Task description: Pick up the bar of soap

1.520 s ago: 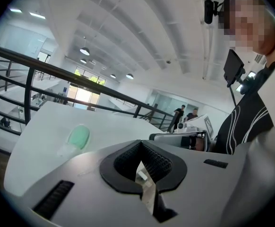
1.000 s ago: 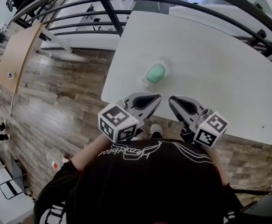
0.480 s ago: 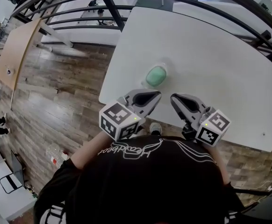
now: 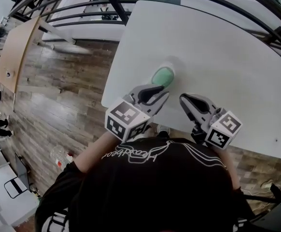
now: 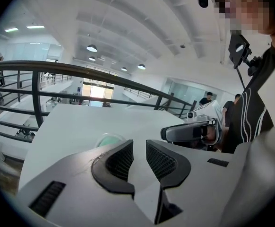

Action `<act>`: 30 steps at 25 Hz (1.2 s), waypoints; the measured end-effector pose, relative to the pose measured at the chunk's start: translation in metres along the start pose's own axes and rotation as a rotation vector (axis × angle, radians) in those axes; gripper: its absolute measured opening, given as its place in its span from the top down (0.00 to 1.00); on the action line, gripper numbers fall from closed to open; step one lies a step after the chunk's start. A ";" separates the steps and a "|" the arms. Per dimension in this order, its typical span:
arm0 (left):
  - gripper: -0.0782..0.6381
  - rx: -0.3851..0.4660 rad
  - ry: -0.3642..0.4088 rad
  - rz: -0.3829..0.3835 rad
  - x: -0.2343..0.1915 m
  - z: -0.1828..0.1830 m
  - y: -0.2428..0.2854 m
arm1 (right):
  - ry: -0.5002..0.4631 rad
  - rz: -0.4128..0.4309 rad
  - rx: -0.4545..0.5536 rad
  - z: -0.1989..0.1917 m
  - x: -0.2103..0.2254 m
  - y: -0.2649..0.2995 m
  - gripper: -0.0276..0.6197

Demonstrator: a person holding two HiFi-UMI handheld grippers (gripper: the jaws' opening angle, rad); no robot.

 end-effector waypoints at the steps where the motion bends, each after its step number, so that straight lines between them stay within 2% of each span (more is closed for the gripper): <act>1: 0.78 -0.008 0.000 0.004 -0.002 -0.001 0.002 | 0.002 -0.001 -0.002 -0.001 0.002 0.001 0.93; 6: 0.67 -0.033 0.004 0.039 -0.017 -0.003 0.009 | 0.015 -0.003 -0.012 -0.003 0.007 0.006 0.93; 11: 0.54 -0.057 0.042 0.096 -0.030 0.001 0.014 | 0.025 -0.010 -0.012 -0.003 0.012 0.007 0.93; 22: 0.50 -0.151 0.079 0.161 -0.056 -0.025 0.035 | 0.045 -0.018 -0.021 -0.009 0.019 0.009 0.93; 30: 0.50 -0.196 0.081 0.162 -0.063 -0.032 0.044 | 0.060 -0.026 -0.020 -0.012 0.023 0.007 0.93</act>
Point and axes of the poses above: the fingertips, and each gripper's own axes: y forward along the fingers, x to its right, z out of its top, the point moved 1 cm from there along -y, backward along the fingers, and after that the axes turned 2 degrees about -z, right-handed, at the moved point
